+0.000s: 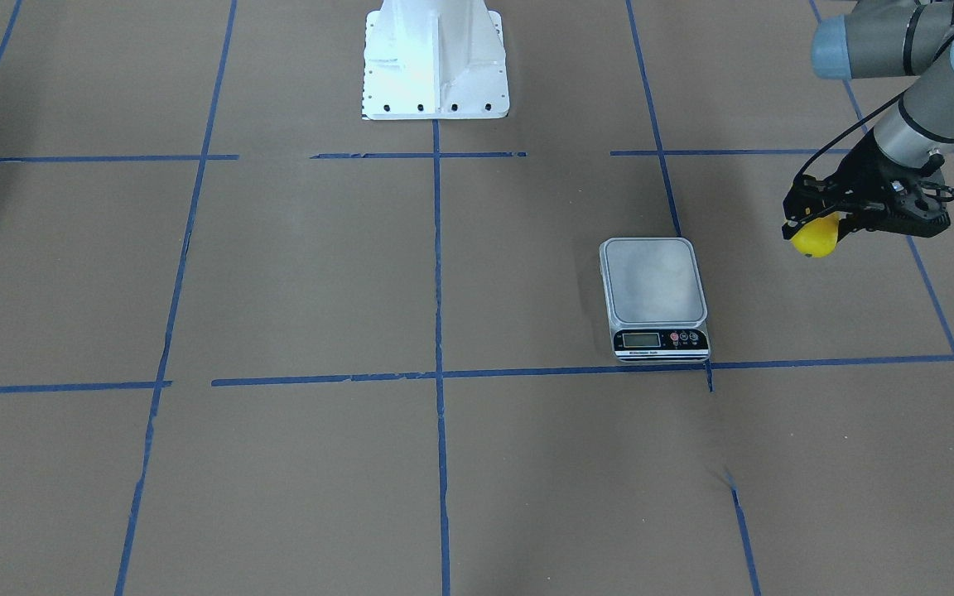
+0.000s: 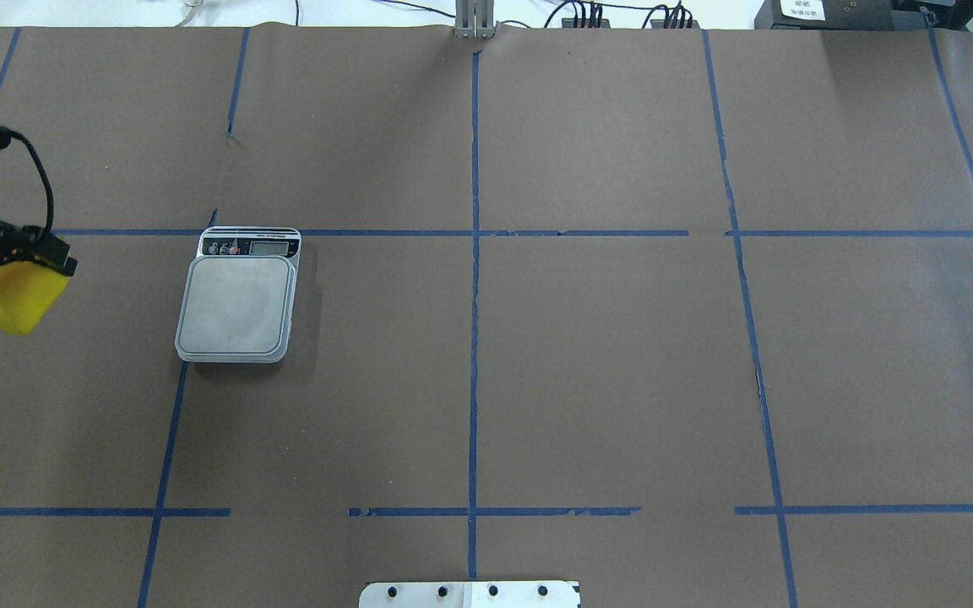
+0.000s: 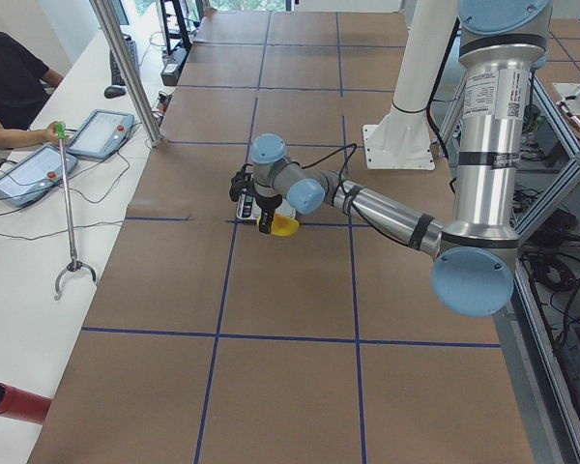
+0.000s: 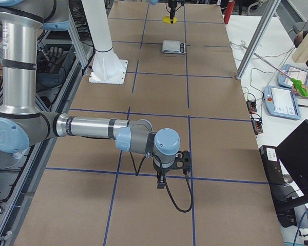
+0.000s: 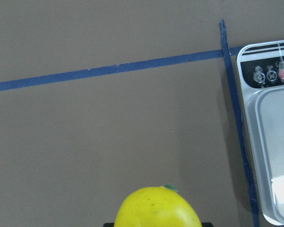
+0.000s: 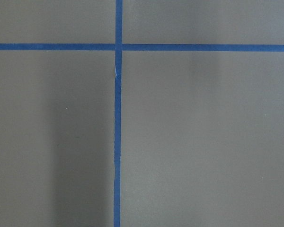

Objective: Weigh mango
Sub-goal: 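Lift the mango with the left gripper off the table, then carry the mango with the left gripper over the scale tray and lower it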

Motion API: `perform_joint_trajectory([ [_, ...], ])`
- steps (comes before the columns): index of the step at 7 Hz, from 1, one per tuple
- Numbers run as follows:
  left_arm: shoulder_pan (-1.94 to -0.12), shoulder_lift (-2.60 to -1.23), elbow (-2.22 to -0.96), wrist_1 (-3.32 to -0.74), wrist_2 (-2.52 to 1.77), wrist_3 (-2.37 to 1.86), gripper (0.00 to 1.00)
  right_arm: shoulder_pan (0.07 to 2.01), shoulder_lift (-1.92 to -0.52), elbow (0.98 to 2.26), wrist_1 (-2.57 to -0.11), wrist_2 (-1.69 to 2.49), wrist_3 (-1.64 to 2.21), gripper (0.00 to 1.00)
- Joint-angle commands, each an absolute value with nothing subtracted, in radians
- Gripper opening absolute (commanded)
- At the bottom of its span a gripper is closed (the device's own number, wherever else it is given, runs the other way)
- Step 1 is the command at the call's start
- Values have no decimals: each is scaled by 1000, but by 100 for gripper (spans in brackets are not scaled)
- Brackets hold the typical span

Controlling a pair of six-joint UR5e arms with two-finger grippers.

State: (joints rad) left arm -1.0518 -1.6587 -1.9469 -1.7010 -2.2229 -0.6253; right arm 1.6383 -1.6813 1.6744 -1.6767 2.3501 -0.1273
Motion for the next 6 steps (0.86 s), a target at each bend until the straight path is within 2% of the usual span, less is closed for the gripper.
perform_joint_trajectory([
  [1, -1112, -1884, -1993, -1388, -2229, -629, 0, 1638, -1681, 1674, -1677, 2350, -127, 100],
  [2, -1073, -1922, -1976, -1400, -2264, -746, 0, 1638, -1681, 1675, -1677, 2350, -127, 100],
  [3, -943, -1943, -1929, -1505, -2257, -888, 0, 1638, -1681, 1675, -1677, 2350, -127, 100],
  [6, -873, -1945, -1740, -1773, -2252, -992, 0, 1638, -1681, 1675, -1677, 2350, -129, 100],
])
